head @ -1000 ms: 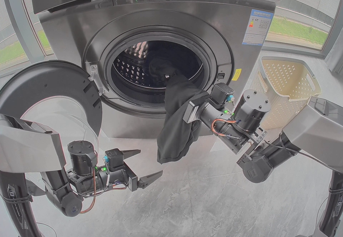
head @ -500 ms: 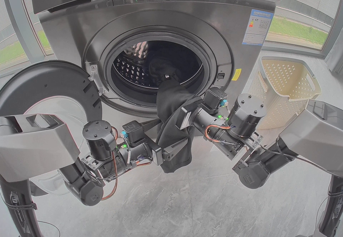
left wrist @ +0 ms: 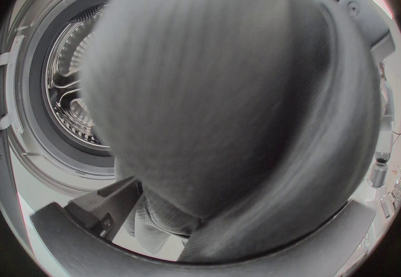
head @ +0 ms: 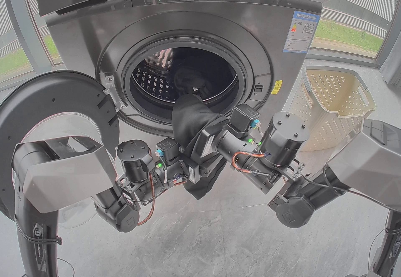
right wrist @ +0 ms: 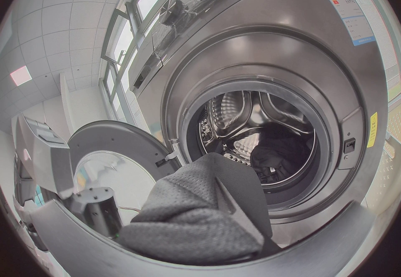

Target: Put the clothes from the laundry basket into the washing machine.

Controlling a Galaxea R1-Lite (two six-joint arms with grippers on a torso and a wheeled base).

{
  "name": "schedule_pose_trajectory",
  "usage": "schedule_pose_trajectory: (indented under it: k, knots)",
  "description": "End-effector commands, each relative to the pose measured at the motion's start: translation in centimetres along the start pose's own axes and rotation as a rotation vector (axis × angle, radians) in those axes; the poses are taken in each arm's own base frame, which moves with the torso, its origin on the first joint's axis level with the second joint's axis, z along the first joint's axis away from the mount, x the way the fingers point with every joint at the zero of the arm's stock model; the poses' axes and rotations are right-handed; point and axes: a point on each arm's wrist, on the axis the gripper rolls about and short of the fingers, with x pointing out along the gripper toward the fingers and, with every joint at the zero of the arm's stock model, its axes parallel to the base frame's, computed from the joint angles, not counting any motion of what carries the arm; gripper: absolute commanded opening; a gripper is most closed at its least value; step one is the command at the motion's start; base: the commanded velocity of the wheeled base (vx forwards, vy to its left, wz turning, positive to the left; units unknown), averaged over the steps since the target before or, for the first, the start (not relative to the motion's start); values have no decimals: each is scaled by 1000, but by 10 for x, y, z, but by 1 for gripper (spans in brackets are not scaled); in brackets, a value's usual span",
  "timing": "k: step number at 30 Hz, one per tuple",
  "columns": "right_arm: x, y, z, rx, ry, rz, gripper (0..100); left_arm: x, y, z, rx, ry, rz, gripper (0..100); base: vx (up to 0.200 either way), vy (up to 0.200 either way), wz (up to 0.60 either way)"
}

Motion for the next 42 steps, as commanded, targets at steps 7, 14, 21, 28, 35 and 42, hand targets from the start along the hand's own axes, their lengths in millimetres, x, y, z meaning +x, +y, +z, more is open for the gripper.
schedule_pose_trajectory:
  k: [7,14,21,28,35,42]
  knots:
    - [-8,14,9,16,0,31,0,18,20,-18,8,-16,79,100,0,0,0]
    - [-10,9,11,21,0,18,0,20,22,-14,10,-34,103,0,0,0,0]
    - [-26,-34,17,2,25,-96,0,15,43,15,5,-112,187,0,0,0,0]
    - [-34,-47,-9,8,116,-134,0,3,34,45,-18,-157,177,0,0,0,0]
    - [-30,-49,-35,11,163,-136,0,-11,27,60,-30,-169,178,0,0,0,0]
    - [-31,-43,-27,9,125,-115,100,-30,11,68,-94,-150,148,0,0,0,0]
